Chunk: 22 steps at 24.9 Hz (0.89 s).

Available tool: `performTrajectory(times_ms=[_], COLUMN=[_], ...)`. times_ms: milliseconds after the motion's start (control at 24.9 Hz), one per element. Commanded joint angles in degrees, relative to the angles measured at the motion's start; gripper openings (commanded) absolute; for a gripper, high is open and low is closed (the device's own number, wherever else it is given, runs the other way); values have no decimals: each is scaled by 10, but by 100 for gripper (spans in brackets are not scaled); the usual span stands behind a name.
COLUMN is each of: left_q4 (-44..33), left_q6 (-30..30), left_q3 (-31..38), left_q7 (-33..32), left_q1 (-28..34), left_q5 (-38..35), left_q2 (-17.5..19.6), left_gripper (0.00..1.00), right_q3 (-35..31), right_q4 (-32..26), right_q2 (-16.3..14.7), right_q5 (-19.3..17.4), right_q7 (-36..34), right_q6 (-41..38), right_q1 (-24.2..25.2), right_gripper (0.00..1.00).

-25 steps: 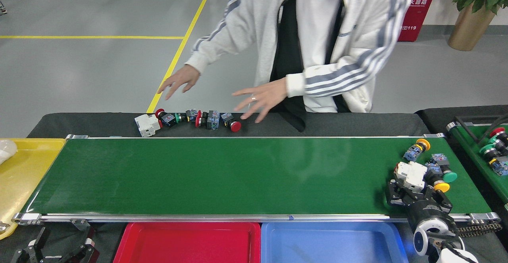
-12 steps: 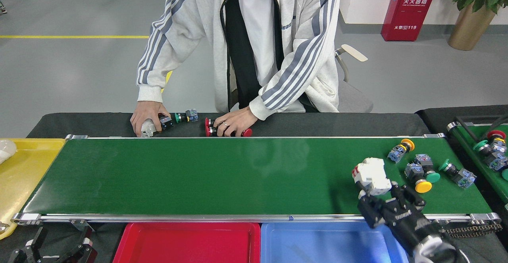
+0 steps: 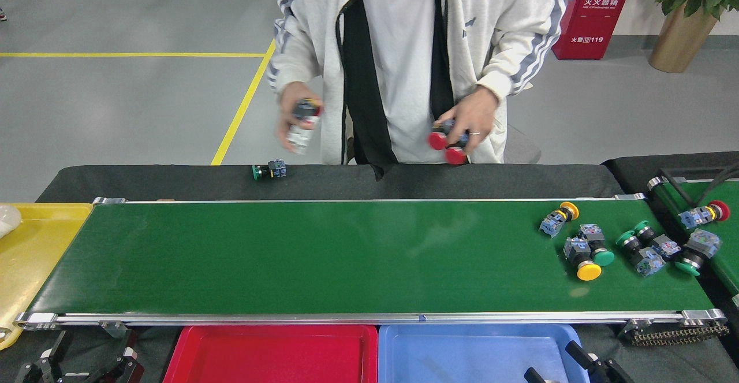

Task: Pick switch part from conveyor to tray

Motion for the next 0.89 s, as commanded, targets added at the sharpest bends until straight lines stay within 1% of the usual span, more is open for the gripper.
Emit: performTrajectory(times_ms=[0, 40, 80, 201, 241, 322, 362, 443, 523, 644, 764, 845], left_q4=[-7, -7, -7, -6, -6, -5, -5, -4, -3, -2, -2, -2], left_q6=[-15, -15, -15, -15, -15, -16, -16, -17, -17, -17, -18, -18], left_q3=[3, 3, 4, 4, 4, 4, 4, 5, 6, 7, 8, 7], left_q7=[1, 1, 1, 1, 1, 1, 1, 1, 1, 1, 1, 1], left_q1=[0, 0, -1, -4, -4, -5, -5, -5, -7, -7, -7, -7], left_q5=[2, 2, 2, 2, 2, 2, 2, 2, 2, 2, 2, 2], left_q2=[3, 2, 2, 2, 2, 2, 3, 4, 5, 6, 6, 7], left_gripper=[100, 100, 100, 100, 100, 100, 100, 100, 100, 100, 100, 100], right_q3=[1, 1, 1, 1, 2, 7, 20, 52, 92, 136, 145, 146], right_q4=[-9, -9, -9, -9, -9, -3, 4, 17, 32, 47, 55, 76], right_q2=[17, 25, 35, 41, 40, 40, 40, 40, 35, 25, 21, 21], right_q5=[41, 51, 54, 57, 61, 84, 104, 125, 129, 131, 132, 132], right_q7=[-7, -10, -12, -12, -10, -7, -4, 15, 37, 51, 65, 67], right_q6=[139, 150, 156, 157, 158, 166, 177, 212, 258, 293, 296, 296], right_q1=[-9, -10, -11, -21, -33, -65, -83, -113, -140, -156, -163, -178], right_gripper=[96, 95, 95, 94, 94, 94, 94, 94, 94, 94, 95, 94])
